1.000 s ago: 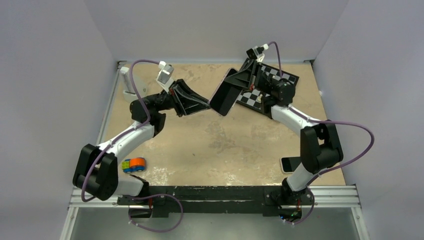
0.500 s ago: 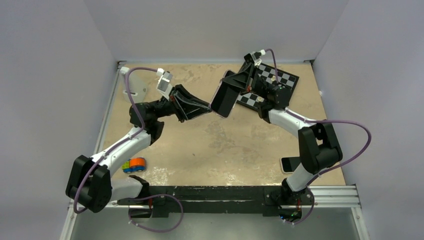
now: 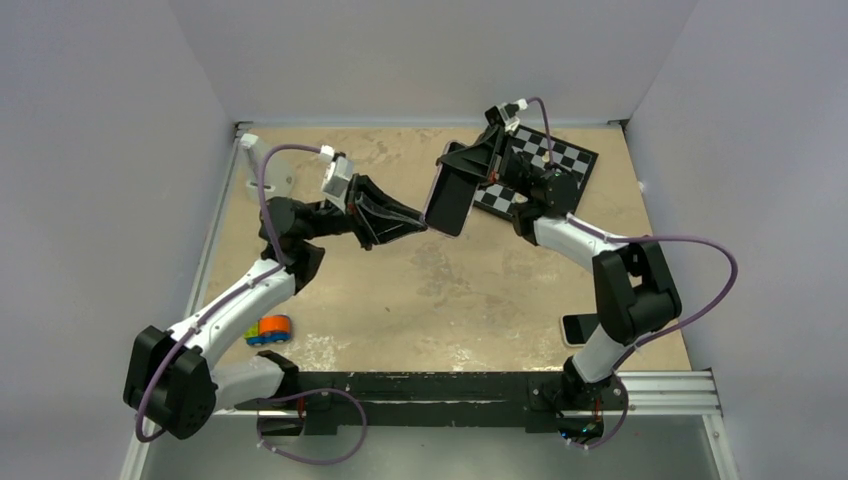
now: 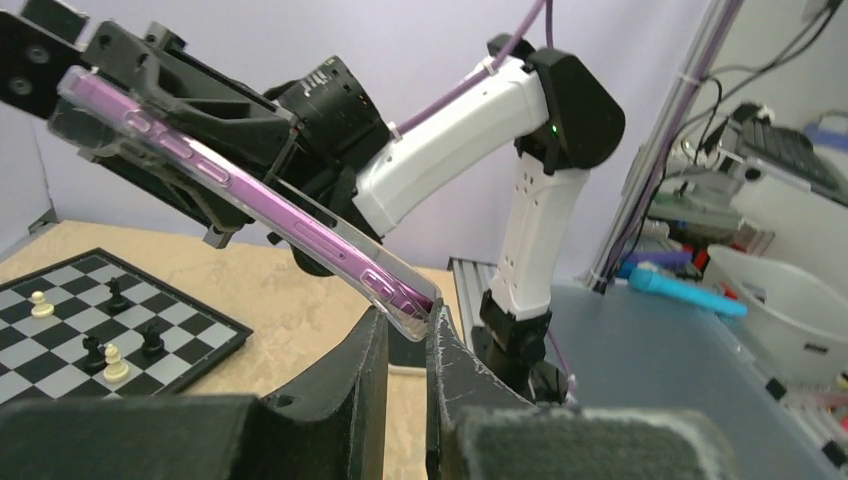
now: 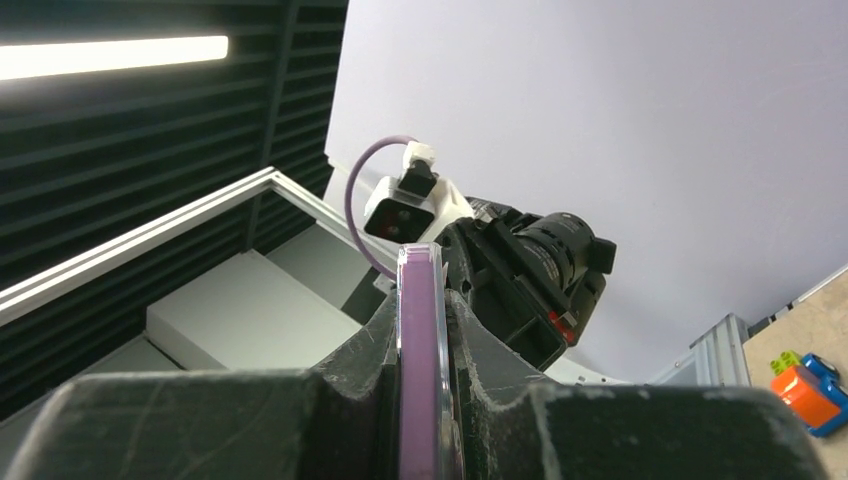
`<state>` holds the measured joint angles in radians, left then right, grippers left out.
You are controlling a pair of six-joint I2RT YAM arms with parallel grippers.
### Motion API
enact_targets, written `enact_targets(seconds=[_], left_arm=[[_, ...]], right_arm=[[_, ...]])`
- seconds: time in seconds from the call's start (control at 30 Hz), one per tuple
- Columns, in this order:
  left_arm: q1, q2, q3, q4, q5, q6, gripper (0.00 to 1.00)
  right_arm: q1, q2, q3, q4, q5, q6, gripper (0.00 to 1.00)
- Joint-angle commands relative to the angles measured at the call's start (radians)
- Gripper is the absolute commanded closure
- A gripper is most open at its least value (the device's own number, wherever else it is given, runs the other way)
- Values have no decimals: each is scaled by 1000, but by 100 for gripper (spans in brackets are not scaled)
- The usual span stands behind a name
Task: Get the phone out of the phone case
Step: Remove the phone case from the phone.
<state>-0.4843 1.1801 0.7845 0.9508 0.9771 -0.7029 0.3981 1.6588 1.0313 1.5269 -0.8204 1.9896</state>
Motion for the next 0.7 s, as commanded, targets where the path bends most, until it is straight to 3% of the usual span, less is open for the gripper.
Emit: enact_targets(seconds=[0.0,0.13,0.33,0.47,0.5,0.53,0.57,0.67], left_arm=[[4,52,41,-159,96,260,100],[3,34,39,-170,81,271,100],[0,-21,70,-444,-218,351,100],[-2,-79,9,-452,-225,297,99],[-1,-103,-15,-474,-243,262,89],[-3,-139,-69,-471,-256,210,70],[-7,-168,-123,-419,-263,137,60],[-12,-265,-262,-353,-325,-12,44]], right_arm=[[112,-14,48,291,52,183,100],[125,-4,47,292,52,181,100],[135,-19,43,290,62,158,100],[123,-37,22,284,69,131,100],[115,-42,12,283,75,119,100],[106,-48,2,283,87,101,100],[93,-55,-12,282,95,84,100],[73,-72,-47,229,116,-7,100]])
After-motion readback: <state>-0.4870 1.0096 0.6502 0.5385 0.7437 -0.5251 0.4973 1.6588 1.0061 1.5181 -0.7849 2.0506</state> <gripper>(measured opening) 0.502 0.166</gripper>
